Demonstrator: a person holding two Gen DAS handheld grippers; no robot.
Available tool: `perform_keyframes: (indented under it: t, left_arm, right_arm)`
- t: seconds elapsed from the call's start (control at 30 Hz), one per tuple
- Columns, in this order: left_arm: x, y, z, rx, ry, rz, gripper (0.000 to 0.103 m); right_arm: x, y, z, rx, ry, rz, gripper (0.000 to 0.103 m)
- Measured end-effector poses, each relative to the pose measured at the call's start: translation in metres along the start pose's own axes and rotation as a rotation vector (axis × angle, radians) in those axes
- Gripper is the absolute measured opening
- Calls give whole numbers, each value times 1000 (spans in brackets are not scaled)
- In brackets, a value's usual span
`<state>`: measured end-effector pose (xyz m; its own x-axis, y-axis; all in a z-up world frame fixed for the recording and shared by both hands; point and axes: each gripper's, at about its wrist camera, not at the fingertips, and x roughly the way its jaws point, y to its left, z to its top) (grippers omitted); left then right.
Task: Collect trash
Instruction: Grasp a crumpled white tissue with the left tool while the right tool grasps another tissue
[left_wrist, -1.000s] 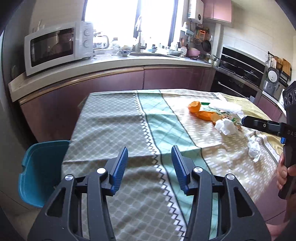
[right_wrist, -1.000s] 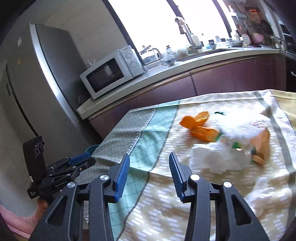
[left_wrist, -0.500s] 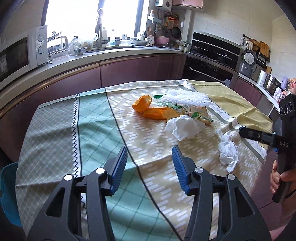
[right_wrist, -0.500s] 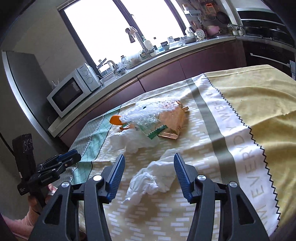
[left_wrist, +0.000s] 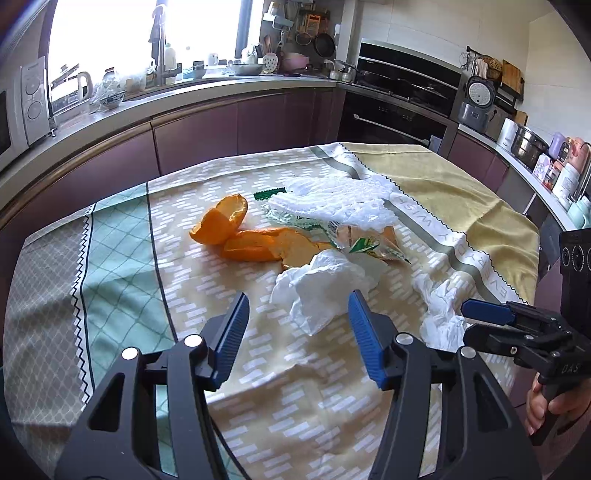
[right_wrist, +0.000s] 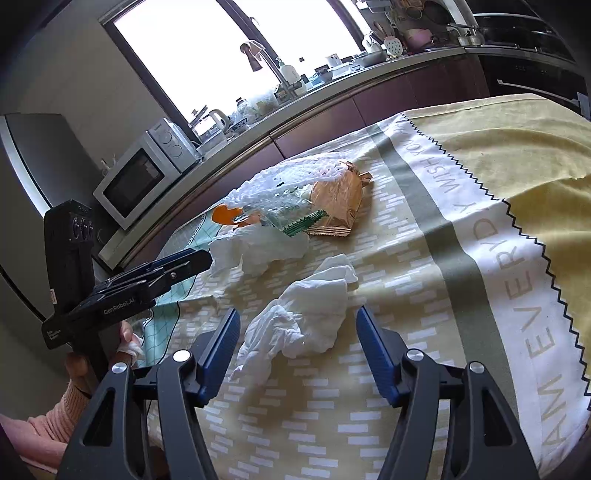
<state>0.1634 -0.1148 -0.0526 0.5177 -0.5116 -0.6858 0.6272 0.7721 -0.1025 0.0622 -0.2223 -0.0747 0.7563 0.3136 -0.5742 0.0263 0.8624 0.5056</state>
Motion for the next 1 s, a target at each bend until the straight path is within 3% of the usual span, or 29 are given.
perform_keyframes:
  t: [0.23, 0.33, 0.37, 0.47, 0.63, 0.8, 1.0]
  left_arm:
    - [28, -7, 10, 9, 58, -37, 56]
    - [36, -8, 12, -1, 79, -57, 45]
    - [38, -7, 12, -5, 87, -70, 35]
    - [39, -9, 10, -3, 95, -82, 19]
    - [28, -13, 2, 7, 80, -103, 11]
    - [13, -11, -6, -9, 67, -126, 9]
    - [-13, 1, -19, -46, 45, -150, 9]
  right_arm:
    - [4, 0, 0, -1, 4, 8, 63]
    - [4, 1, 0, -1, 2, 11, 63]
    - [4, 1, 0, -2, 2, 9, 63]
    - [5, 0, 0, 0, 4, 10, 63]
    - [4, 1, -1, 0, 6, 8, 61]
    - [4, 2, -3, 3, 14, 11, 51]
    - [3, 6, -6, -7, 24, 33, 31]
